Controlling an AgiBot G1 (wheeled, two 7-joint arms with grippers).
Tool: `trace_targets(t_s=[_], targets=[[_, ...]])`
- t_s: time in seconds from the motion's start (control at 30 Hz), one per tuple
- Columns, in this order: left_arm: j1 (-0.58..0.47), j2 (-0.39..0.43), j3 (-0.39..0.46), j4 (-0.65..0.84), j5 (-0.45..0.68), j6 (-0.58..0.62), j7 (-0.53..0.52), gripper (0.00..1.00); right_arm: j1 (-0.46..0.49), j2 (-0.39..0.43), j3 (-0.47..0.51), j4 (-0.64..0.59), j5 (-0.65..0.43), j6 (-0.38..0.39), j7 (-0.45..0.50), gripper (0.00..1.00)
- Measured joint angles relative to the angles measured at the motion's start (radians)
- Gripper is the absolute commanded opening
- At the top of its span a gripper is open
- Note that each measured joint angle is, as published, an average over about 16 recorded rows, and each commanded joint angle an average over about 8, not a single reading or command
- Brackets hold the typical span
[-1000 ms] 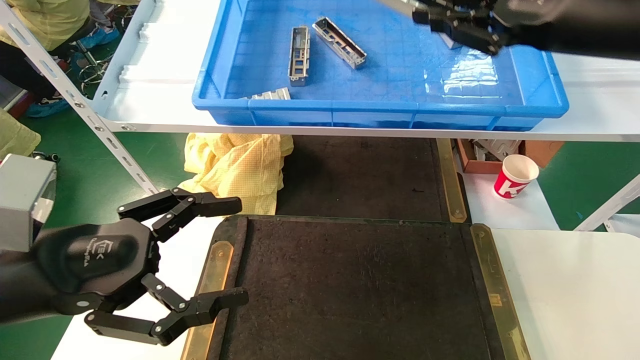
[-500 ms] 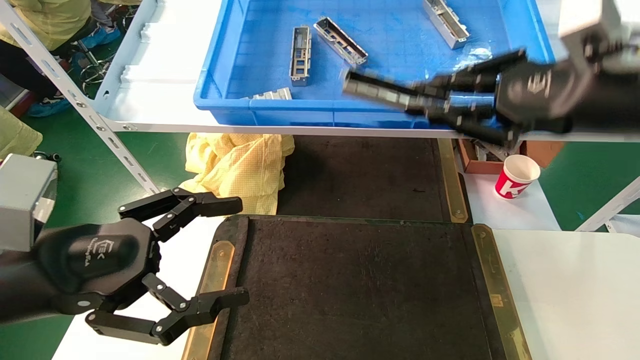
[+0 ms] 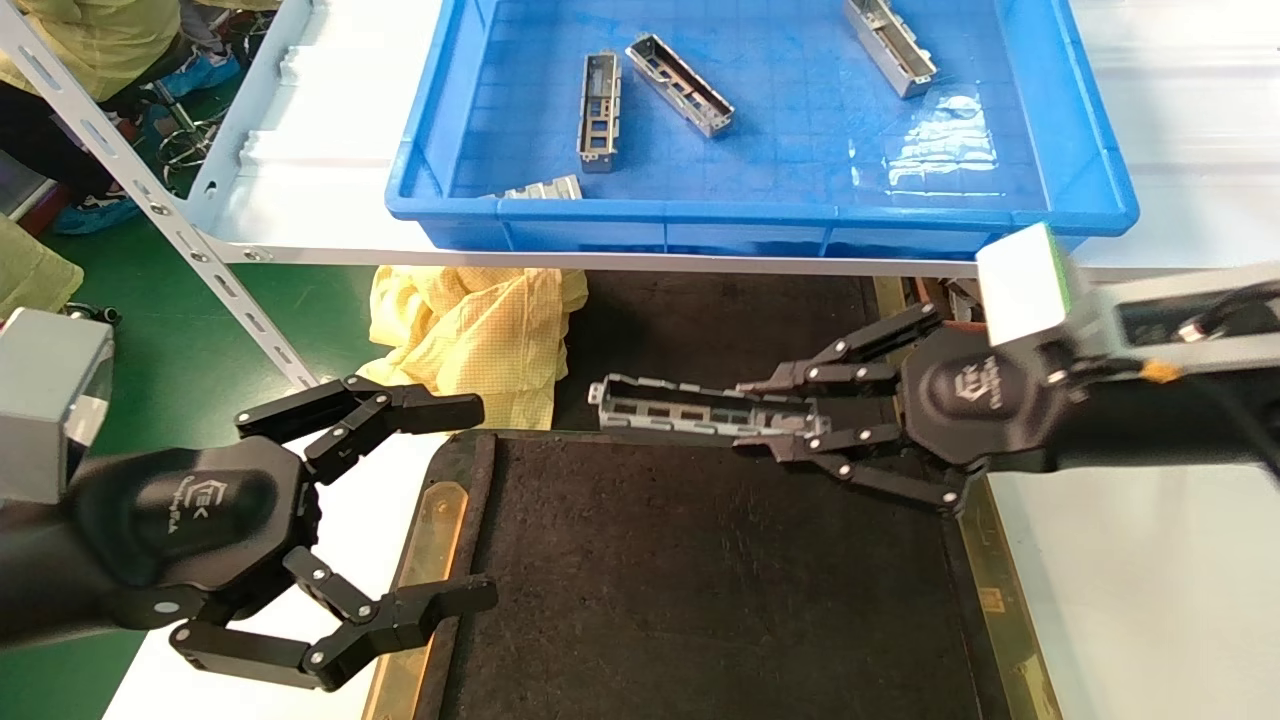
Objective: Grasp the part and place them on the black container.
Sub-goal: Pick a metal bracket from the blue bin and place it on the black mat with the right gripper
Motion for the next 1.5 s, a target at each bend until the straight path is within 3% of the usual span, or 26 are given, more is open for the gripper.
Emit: trace_targets(t_s=[0.4, 0.87, 1.5], targets=[[0.000, 0.000, 0.000, 0.000, 0.000, 0.000, 0.000, 1.00, -0.028, -0.105, -0.100, -0.111, 0.000, 0.013, -0.112, 0.00], [0.000, 0.000, 0.000, 0.000, 0.000, 0.000, 0.000, 1.00, -0.058, -0.214, -0.149, -0.234, -0.006, 0.036, -0.206, 0.00], [0.000, 0.000, 0.000, 0.000, 0.000, 0.000, 0.000, 1.00, -0.136, -0.409, -0.164, -0.461, -0.022, 0.180, -0.323, 0.00]])
